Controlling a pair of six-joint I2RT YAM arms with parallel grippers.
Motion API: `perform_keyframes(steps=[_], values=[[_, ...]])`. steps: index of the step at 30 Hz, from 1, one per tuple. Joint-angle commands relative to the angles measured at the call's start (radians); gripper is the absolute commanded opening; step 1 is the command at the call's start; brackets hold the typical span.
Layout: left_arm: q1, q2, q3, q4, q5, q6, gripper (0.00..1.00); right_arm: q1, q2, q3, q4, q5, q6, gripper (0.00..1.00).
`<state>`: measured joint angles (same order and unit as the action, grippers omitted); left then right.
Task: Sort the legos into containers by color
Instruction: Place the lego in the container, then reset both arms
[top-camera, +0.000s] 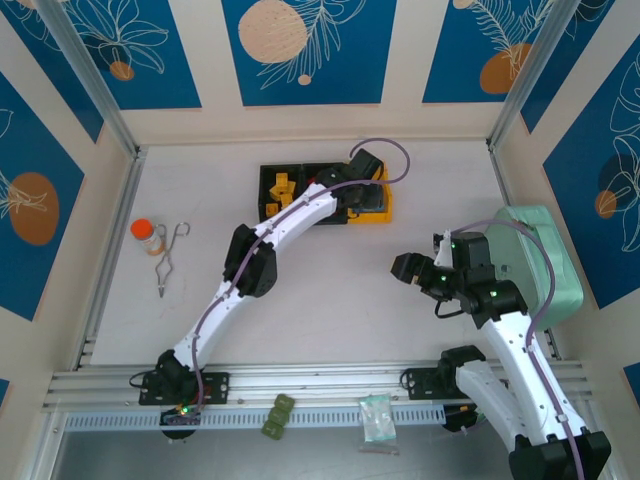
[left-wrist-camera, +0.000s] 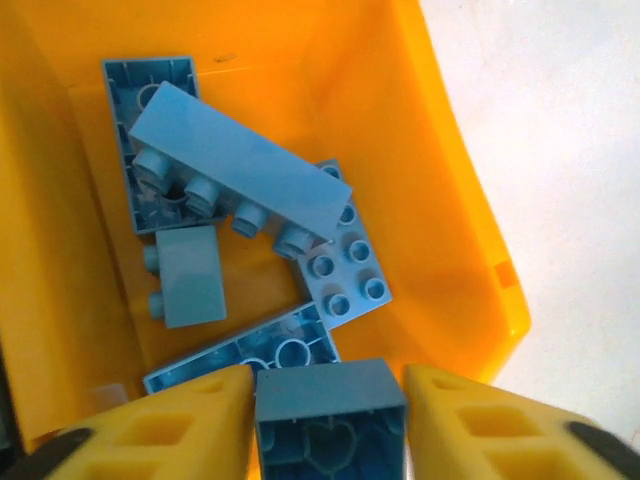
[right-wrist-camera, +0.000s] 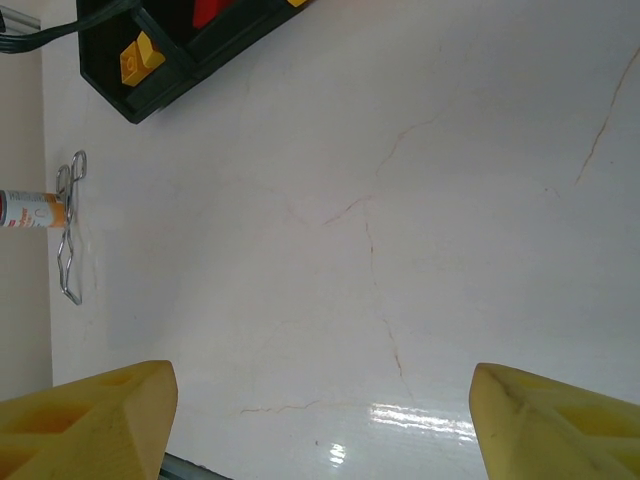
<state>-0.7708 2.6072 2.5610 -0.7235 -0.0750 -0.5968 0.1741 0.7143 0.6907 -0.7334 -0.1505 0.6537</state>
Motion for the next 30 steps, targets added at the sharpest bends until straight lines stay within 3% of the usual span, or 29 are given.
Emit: perform_keyframes(steps=[1,6,9,20,30], values=[[0.008,-0.003,0.038,0.005,0.014,0.01,0.54,-0.006,-0.006,-0.017,-0.004,-0.042,-0.019,0.77],[0.005,-0.075,0.019,-0.028,0.016,0.031,0.55,-0.006,-0.004,-0.016,0.0,-0.049,-0.019,0.77],[0.002,-0.166,-0.075,-0.014,0.04,0.038,0.55,-0.007,-0.004,-0.014,-0.004,-0.043,-0.02,0.77],[0.006,-0.646,-0.764,0.172,0.063,0.106,0.62,0.019,0.015,-0.014,0.051,-0.082,-0.016,0.79],[0.077,-1.052,-1.291,0.259,0.033,0.114,0.73,0.186,0.131,0.031,0.2,0.011,-0.034,0.83]])
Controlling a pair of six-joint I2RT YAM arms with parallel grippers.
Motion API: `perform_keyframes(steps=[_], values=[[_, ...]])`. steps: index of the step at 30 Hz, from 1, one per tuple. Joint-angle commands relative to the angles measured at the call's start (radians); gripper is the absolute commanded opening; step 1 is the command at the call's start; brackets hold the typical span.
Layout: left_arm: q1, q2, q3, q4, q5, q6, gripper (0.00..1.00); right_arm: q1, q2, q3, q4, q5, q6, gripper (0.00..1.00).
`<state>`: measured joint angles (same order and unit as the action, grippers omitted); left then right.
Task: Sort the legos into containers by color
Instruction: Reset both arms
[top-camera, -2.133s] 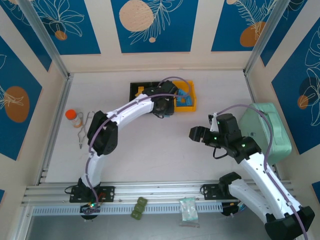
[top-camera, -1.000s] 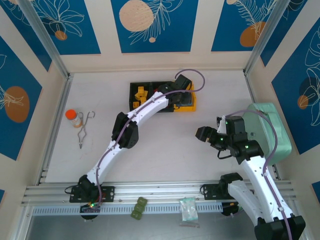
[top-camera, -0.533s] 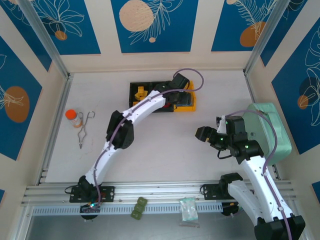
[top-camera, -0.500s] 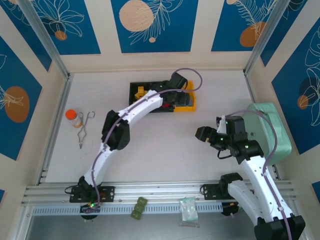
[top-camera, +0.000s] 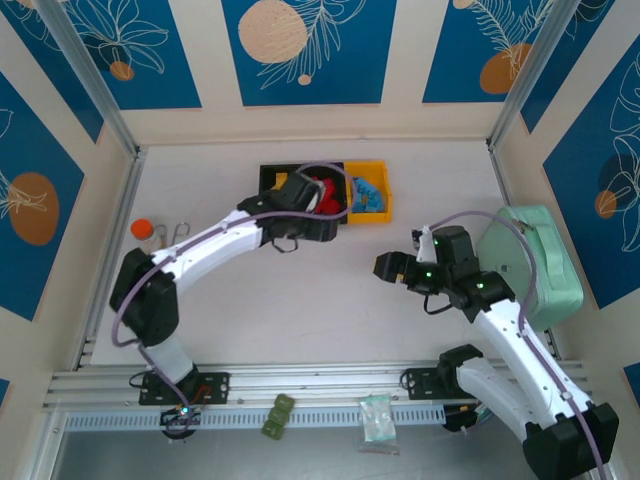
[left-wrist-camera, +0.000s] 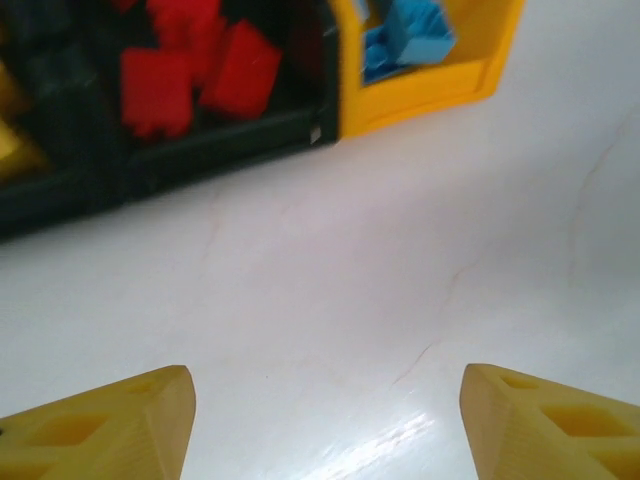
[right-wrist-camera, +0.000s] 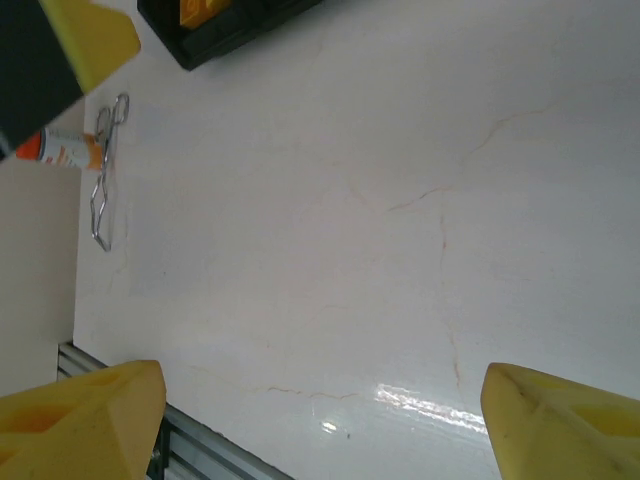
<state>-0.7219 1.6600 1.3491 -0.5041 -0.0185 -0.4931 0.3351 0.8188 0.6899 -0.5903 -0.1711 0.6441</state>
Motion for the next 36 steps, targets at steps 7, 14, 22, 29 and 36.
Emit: perform_keyframes(steps=[7,14,22,29,36], values=[[0.146,-0.347,-0.272,0.02,-0.044,0.003,0.99,0.06,0.14,0.107,0.119,0.102,-0.065,0.99],[0.277,-0.499,-0.349,-0.016,-0.107,0.099,0.99,0.06,0.202,0.188,0.183,0.254,-0.127,0.99],[0.36,-0.624,-0.485,0.175,-0.393,0.24,0.99,0.051,0.193,0.125,0.389,0.719,-0.272,0.99],[0.411,-0.605,-0.807,0.745,-0.486,0.442,0.99,-0.049,0.272,-0.147,0.837,0.899,-0.515,0.99],[0.447,-0.305,-0.828,1.016,-0.53,0.548,0.99,-0.133,0.541,-0.259,1.177,0.881,-0.555,0.99]])
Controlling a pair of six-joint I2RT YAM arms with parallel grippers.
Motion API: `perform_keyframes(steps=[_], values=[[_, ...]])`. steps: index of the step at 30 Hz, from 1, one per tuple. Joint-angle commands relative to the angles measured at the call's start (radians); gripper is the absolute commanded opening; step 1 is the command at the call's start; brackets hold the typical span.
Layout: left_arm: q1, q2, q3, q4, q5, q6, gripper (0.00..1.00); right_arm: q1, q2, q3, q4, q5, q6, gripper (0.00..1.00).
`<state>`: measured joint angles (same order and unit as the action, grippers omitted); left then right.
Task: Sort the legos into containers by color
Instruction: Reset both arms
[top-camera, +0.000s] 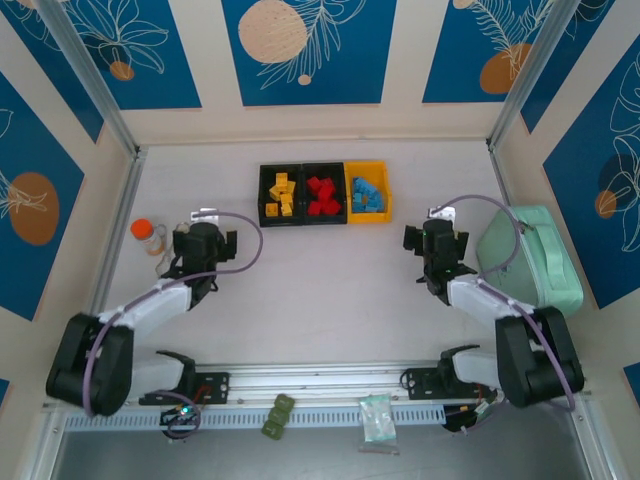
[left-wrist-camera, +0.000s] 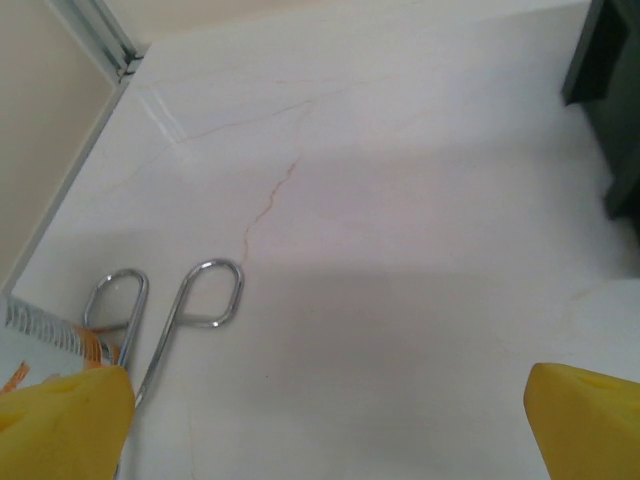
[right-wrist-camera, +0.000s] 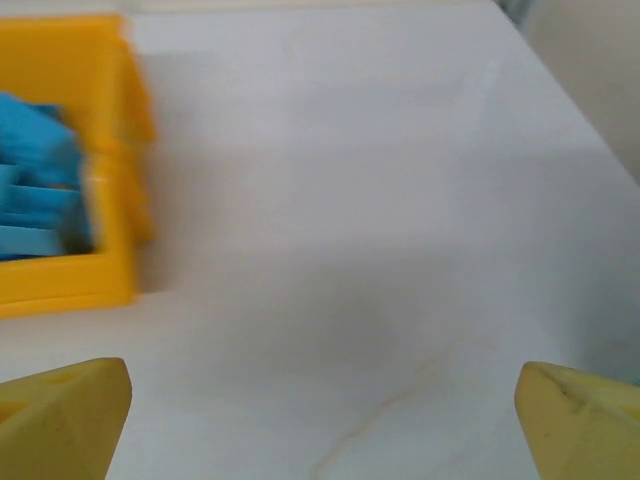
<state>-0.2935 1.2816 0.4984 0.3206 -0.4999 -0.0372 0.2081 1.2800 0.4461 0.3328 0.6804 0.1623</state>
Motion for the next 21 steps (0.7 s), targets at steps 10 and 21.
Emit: perform_keyframes(steps=[10,21], values=[[0.149,0.274,-0.165,0.677,0.253,0.103,0.99,-0.197,0.264,-0.114,0.665,-0.554,-0.053,0.99],[0.183,0.292,-0.138,0.664,0.234,0.067,0.99,-0.168,0.238,-0.05,0.51,-0.4,-0.032,0.99]])
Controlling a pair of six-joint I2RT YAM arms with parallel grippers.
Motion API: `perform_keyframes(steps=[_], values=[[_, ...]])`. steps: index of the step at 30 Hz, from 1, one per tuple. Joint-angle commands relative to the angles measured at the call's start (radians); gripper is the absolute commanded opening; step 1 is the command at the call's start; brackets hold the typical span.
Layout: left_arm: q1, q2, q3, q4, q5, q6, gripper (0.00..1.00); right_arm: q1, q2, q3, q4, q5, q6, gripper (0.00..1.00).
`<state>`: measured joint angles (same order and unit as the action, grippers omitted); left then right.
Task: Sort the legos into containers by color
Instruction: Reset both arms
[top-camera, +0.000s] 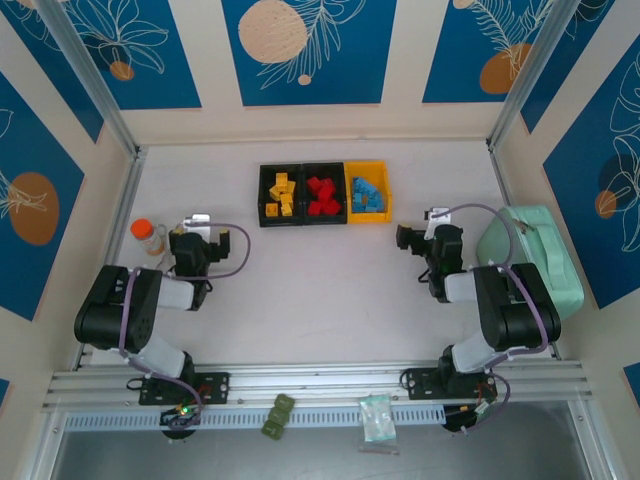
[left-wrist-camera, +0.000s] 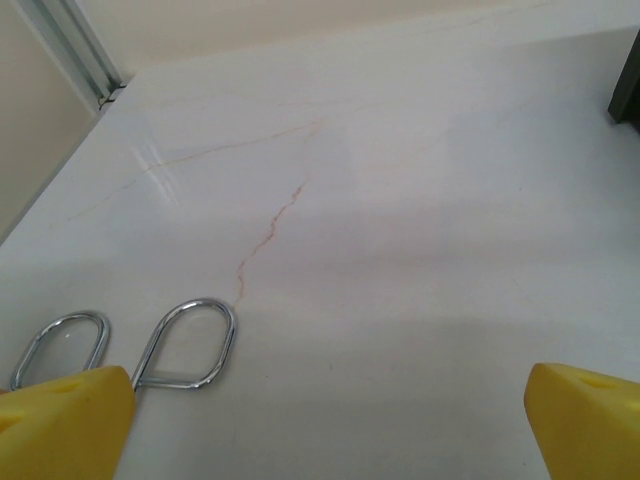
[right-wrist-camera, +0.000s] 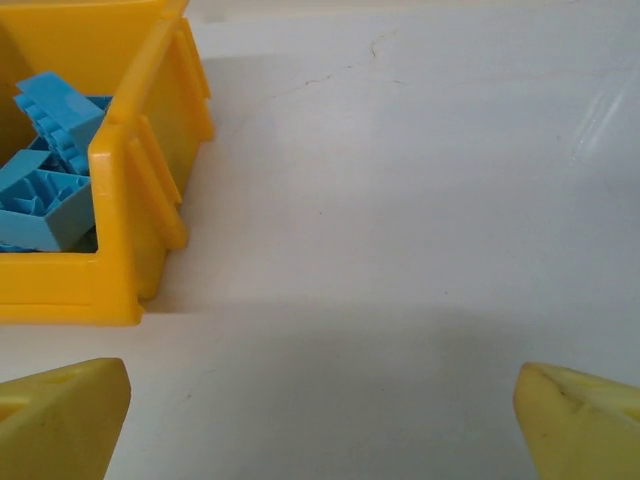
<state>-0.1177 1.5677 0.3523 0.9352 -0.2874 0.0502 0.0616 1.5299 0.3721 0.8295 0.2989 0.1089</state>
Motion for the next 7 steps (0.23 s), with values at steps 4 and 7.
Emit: perform_keyframes(steps=[4,7], values=[[0.006,0.006,0.007,0.053,0.021,-0.02,0.99,-0.04,-0.006,0.034,0.0,-0.063,0.026,0.99],[0.006,0.005,0.001,0.06,0.021,-0.018,0.99,-0.031,-0.008,0.027,0.012,-0.048,0.021,0.99]])
